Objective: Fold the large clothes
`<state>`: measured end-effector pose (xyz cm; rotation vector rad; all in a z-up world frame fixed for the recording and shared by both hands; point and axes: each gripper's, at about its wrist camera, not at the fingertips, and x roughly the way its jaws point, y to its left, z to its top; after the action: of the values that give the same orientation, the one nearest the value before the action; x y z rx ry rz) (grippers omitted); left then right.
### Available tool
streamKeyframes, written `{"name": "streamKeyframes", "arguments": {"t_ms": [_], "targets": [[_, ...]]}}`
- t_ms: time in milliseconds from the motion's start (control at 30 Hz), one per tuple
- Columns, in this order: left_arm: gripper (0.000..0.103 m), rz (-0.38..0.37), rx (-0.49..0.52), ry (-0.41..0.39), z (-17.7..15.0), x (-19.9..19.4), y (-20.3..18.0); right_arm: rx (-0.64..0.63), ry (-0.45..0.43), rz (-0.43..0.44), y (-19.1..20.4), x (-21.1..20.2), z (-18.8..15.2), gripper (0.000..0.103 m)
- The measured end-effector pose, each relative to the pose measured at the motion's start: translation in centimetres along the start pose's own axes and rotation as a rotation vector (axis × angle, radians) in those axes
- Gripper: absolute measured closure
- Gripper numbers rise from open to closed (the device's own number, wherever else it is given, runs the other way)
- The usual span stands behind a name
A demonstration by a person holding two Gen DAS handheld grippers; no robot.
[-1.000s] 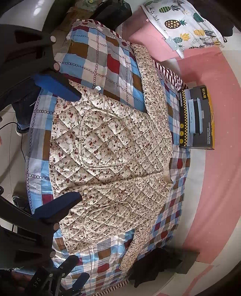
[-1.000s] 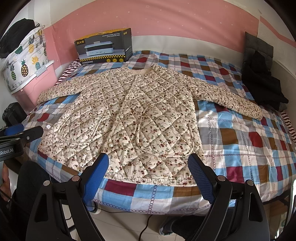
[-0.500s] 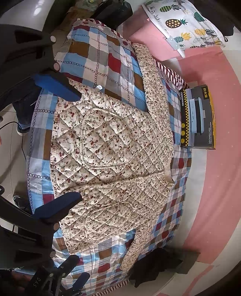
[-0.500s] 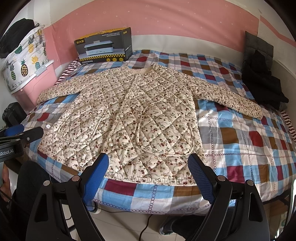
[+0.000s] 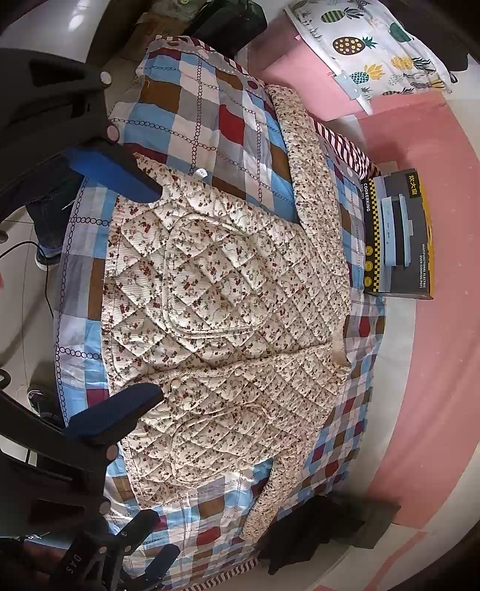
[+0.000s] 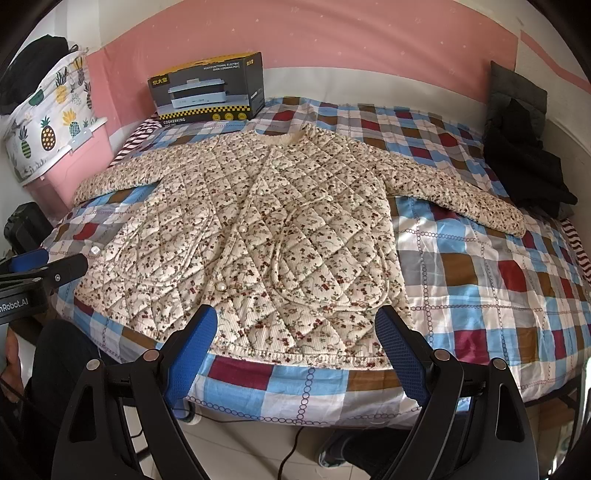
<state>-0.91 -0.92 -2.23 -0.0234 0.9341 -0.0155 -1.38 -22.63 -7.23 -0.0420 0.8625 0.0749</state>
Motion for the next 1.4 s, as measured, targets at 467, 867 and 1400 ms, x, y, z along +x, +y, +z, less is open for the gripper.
{"name": "streamKeyframes", "arguments": {"t_ms": [467,867,1400], "targets": [[0.004,0.002,-0.009,0.046,0.4,2.2,0.9,-0.004,0.025,0.012,0.0,1.4,0.7,0.015],[0.004,0.032,-0.026,0.096,2.6,6.1,3.2,-0.021,0.039,0.035,0.6,4.8,2.9,0.015],[0.005,0.172,-0.115,0.063,7.4,13.3,12.1,-0.124,0.042,0.097,4.6,11.5,7.9,0.015]]}}
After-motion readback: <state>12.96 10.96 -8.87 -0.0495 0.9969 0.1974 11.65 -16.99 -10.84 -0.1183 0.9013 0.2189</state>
